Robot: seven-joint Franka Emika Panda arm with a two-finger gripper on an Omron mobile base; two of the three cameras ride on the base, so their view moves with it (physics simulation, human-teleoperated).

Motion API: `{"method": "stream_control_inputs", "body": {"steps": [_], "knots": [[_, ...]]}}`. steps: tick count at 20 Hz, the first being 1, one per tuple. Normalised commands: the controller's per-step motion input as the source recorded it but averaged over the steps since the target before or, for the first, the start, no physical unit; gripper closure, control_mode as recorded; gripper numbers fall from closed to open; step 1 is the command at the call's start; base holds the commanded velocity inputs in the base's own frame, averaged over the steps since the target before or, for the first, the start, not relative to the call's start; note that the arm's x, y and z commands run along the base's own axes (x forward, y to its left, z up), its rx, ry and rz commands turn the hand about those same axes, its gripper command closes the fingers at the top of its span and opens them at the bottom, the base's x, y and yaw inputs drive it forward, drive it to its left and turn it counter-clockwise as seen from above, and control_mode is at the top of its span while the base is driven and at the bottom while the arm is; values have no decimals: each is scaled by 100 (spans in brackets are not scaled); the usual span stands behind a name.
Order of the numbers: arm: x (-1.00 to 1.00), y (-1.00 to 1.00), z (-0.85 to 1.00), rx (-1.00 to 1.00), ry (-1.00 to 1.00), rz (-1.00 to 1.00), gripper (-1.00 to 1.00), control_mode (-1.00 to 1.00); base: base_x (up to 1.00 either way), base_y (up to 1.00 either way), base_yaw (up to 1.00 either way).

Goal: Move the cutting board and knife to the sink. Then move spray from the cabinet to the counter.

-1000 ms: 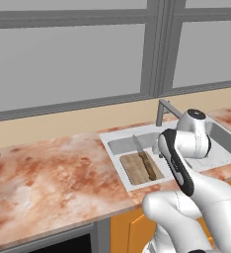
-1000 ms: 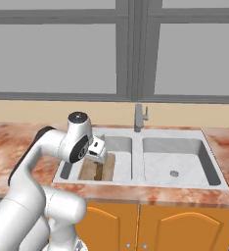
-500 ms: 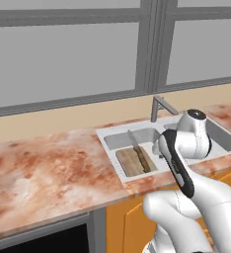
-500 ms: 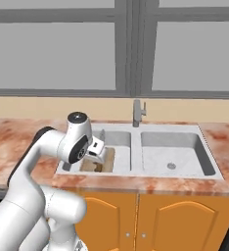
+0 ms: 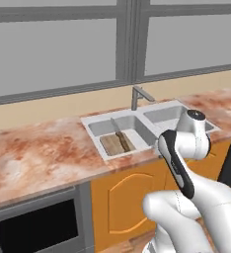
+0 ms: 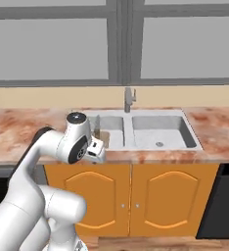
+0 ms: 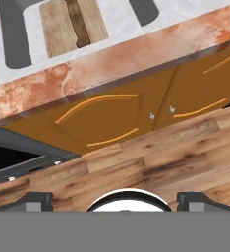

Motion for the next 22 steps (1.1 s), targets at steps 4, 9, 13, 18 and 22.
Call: {"method": "stream_control_inputs", "body": {"steps": [4,9,13,18,22], "knots": [[0,0,0,0,0,0,-100,100,-29,1,-64],[0,0,0,0,0,0,-100,100,-17,0,-76],[0,0,0,0,0,0,-100,100,-15,0,-78],[0,0,0,0,0,0,-100,100,-15,0,-78],[0,0,0,0,0,0,-100,100,-16,0,-75]]}}
